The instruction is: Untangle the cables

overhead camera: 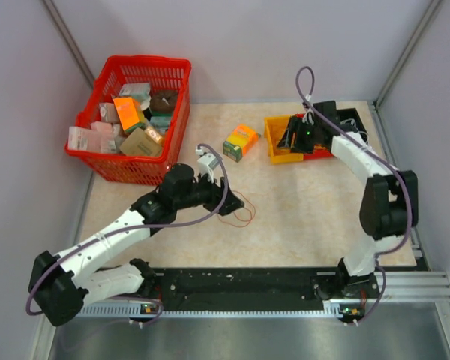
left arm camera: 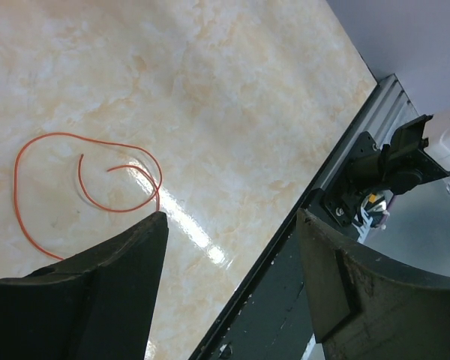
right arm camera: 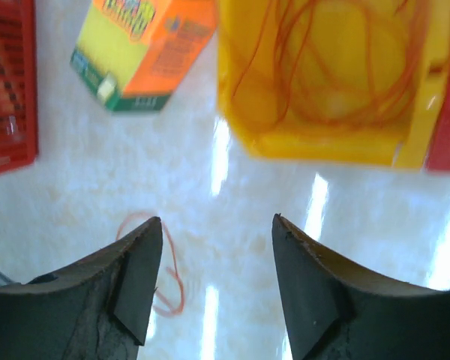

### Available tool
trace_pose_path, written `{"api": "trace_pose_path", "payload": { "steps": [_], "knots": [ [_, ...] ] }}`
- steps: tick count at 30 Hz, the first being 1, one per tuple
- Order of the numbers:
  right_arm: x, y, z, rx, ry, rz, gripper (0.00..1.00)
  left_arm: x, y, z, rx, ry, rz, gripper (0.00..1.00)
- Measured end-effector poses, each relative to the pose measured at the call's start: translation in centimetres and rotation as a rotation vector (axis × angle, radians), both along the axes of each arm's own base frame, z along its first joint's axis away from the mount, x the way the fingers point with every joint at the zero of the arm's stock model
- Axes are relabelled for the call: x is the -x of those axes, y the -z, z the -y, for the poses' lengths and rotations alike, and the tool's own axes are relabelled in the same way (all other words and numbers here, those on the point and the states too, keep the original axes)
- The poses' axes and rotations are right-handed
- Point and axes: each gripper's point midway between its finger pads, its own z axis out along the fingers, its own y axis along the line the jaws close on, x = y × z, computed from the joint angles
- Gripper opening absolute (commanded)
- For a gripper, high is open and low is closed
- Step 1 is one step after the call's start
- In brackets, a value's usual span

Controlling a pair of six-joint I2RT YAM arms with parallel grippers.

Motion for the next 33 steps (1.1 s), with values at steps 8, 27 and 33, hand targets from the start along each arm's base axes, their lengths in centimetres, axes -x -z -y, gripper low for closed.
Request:
{"api": "trace_pose_path", "payload": {
  "steps": [8, 27, 33],
  "knots": [
    [14.6, 0.4, -9.5, 0.084, -0.384, 0.071, 0.77, 0.4, -1.9, -1.4, 0.058, -0.058, 0.054, 0.73],
    [19.7, 11.0, -14.4, 0.326, -0.699, -0.032, 0.99, 2.5, -7.4, -6.6, 0.227, -0.221, 0.225, 0.73],
    [20.7, 11.1, -16.0, 0.377, -0.731, -0.027, 0.99, 2.5, -6.6, -6.7, 0.203, -0.229, 0.206, 0.73]
  ]
}}
